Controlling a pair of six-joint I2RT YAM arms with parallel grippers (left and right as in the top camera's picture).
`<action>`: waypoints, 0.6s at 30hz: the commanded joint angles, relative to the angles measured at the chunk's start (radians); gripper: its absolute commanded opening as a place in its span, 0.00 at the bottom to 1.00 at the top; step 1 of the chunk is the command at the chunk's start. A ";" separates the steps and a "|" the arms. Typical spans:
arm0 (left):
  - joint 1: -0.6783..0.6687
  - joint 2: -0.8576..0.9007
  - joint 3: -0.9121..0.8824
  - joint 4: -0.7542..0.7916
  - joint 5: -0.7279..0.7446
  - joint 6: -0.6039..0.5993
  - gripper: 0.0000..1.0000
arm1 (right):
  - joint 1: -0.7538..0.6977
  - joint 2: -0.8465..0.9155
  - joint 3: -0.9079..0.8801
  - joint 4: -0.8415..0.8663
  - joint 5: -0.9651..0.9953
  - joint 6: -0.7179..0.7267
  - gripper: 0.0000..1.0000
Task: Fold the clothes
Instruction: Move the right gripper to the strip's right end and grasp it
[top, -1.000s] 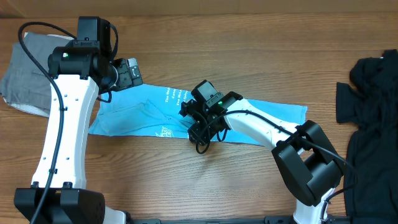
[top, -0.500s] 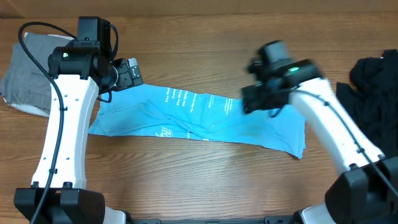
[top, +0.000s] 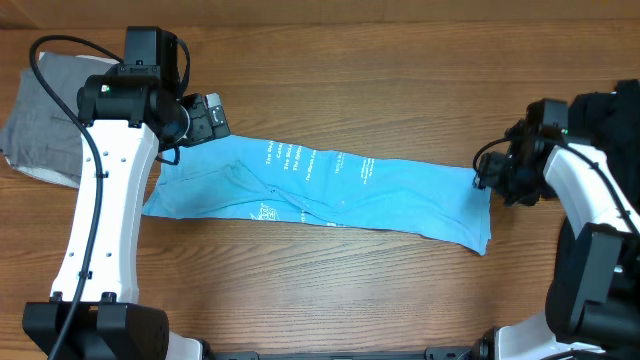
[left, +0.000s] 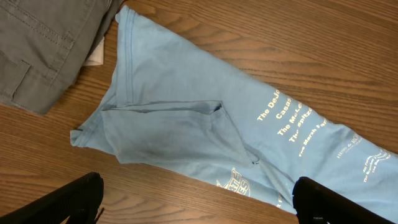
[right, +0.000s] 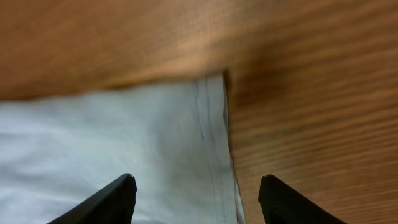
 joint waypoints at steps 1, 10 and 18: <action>-0.002 0.007 0.010 -0.002 0.008 -0.007 1.00 | -0.003 0.000 -0.091 0.065 0.002 -0.007 0.67; -0.002 0.007 0.010 -0.002 0.008 -0.007 1.00 | -0.003 0.000 -0.266 0.289 0.002 -0.033 0.59; -0.002 0.007 0.010 -0.002 0.008 -0.007 1.00 | -0.003 0.000 -0.266 0.289 0.002 -0.033 0.45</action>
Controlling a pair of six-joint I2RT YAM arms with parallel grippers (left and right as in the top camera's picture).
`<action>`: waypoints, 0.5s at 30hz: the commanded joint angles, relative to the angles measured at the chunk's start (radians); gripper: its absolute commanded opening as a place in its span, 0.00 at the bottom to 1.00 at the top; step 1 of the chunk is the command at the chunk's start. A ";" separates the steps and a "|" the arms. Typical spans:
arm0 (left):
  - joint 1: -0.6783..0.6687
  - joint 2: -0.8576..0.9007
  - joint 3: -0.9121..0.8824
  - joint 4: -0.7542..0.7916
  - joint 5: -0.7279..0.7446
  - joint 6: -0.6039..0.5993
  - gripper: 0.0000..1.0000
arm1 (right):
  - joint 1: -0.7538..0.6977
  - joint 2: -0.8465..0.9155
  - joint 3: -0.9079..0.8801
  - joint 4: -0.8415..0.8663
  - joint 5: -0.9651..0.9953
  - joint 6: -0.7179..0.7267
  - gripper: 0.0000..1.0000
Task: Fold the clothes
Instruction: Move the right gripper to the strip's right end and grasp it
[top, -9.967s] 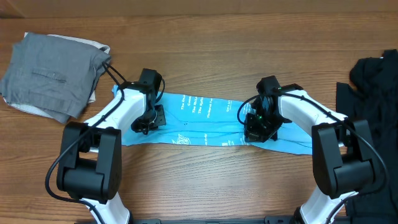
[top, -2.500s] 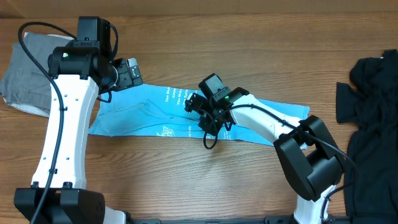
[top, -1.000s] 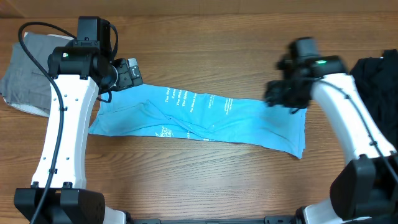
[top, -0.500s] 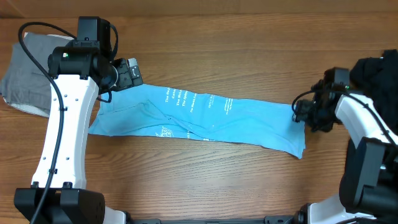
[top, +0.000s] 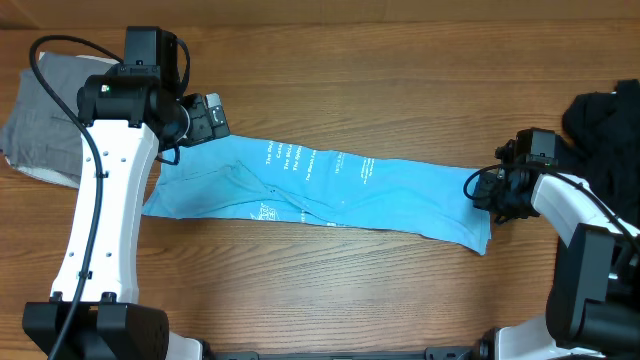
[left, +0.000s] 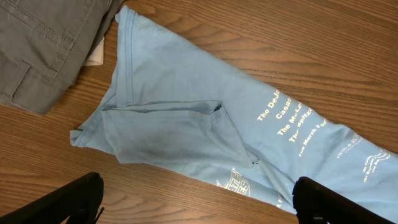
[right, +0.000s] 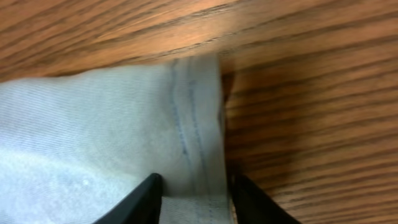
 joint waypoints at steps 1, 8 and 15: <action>-0.002 0.007 0.010 -0.002 0.008 -0.007 1.00 | 0.001 0.020 -0.034 -0.005 -0.007 0.002 0.49; -0.002 0.007 0.010 -0.002 0.008 -0.007 1.00 | 0.001 0.021 -0.034 -0.042 -0.007 0.002 0.50; -0.002 0.007 0.010 -0.002 0.008 -0.007 1.00 | 0.001 0.021 -0.034 -0.036 -0.010 0.002 0.33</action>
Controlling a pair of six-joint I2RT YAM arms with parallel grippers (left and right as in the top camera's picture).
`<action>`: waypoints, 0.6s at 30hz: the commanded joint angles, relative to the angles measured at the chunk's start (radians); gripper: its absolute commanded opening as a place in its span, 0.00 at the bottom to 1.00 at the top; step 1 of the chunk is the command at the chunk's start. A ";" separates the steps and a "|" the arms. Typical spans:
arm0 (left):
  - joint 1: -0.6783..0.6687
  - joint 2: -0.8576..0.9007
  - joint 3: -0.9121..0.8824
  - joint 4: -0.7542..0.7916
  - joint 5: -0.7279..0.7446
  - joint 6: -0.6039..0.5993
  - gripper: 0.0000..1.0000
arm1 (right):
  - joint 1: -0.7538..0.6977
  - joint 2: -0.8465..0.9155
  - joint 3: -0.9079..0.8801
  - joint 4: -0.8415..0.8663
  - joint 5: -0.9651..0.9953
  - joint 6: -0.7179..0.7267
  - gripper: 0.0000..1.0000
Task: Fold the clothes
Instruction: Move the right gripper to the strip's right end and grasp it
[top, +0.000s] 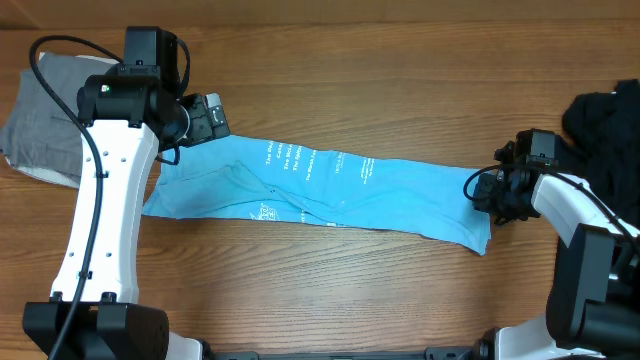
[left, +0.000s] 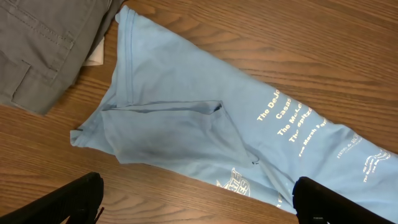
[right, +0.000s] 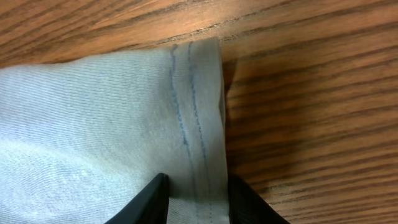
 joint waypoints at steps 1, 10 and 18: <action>-0.002 0.007 0.010 -0.002 0.008 -0.007 1.00 | 0.001 0.023 -0.034 -0.011 -0.008 0.003 0.30; -0.002 0.007 0.010 -0.002 0.008 -0.007 1.00 | -0.050 0.022 0.132 -0.160 -0.068 0.004 0.04; -0.002 0.007 0.010 -0.002 0.008 -0.007 1.00 | -0.168 0.022 0.389 -0.385 -0.035 0.006 0.04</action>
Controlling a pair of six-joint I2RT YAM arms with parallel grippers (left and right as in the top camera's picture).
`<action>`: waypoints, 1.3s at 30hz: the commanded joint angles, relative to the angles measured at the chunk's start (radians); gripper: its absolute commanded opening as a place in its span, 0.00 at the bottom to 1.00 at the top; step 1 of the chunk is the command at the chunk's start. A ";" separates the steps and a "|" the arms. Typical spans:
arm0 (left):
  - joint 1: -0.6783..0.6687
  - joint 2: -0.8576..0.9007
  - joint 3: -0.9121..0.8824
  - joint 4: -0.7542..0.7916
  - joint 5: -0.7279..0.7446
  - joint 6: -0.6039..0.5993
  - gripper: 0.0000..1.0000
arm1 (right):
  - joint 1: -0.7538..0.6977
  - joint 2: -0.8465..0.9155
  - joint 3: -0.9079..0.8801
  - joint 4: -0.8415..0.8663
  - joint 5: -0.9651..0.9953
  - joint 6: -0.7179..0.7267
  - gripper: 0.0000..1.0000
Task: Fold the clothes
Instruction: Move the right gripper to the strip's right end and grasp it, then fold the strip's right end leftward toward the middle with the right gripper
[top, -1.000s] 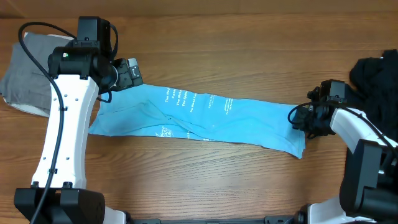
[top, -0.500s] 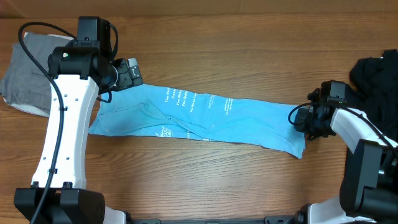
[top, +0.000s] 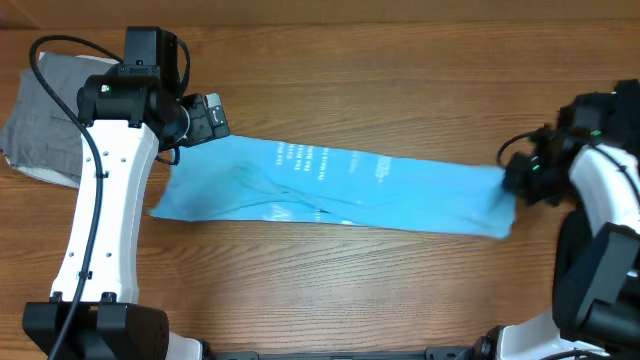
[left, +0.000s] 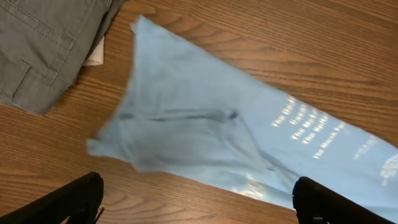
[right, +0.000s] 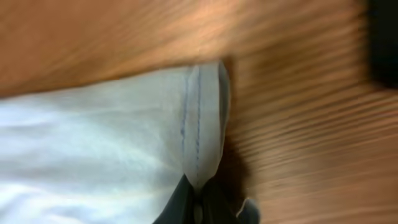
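Observation:
A light blue T-shirt with pale print lies stretched in a long band across the wooden table. My right gripper is shut on the shirt's right hem, which is pinched between its jaws and lifted slightly. The left gripper hangs open above the shirt's left end, holding nothing; in the overhead view the left gripper sits just above the shirt's upper left corner.
Grey folded trousers lie at the far left, with the same grey trousers close to the shirt's corner. A black garment sits at the right edge behind my right arm.
My right gripper has shut on the shirt's right hem and moved right, dragging the whole shirt rightward. The left gripper has not moved.
My right gripper stood wide open over the shirt's right hem. It then came down with its jaws narrowed around the hem edge and stayed there. Now it is shut on the hem and the shirt has shifted right. The left arm held still throughout.

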 joint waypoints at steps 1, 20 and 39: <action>-0.002 0.007 0.010 -0.002 0.008 -0.007 1.00 | -0.041 -0.005 0.101 -0.050 0.020 -0.001 0.04; -0.002 0.007 0.010 -0.002 0.008 -0.007 1.00 | 0.224 -0.005 0.332 -0.343 -0.142 0.131 0.04; -0.001 0.007 0.010 -0.002 0.008 -0.007 1.00 | 0.774 0.003 0.269 -0.017 -0.087 0.504 0.04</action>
